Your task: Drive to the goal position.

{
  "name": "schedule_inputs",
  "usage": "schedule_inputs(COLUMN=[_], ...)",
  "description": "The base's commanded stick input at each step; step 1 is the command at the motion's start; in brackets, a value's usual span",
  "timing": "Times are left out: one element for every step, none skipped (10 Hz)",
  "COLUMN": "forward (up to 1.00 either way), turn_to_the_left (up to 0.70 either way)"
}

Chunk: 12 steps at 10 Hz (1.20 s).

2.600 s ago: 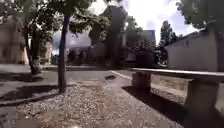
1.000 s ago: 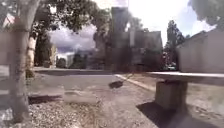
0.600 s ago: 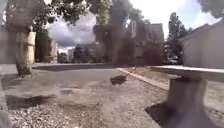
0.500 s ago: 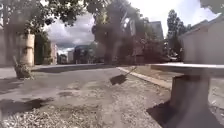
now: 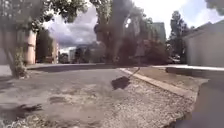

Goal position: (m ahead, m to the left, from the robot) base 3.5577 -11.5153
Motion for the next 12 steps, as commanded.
schedule_inputs(forward=[0.85,0.85,0.85,0.85,0.85,0.85,0.85,0.85,0.85,0.85,0.85,0.85], turn_to_the_left=[0.00,0.00,0.00,0.00,0.00,0.00,0.00,0.00,0.00,0.00,0.00,0.00])
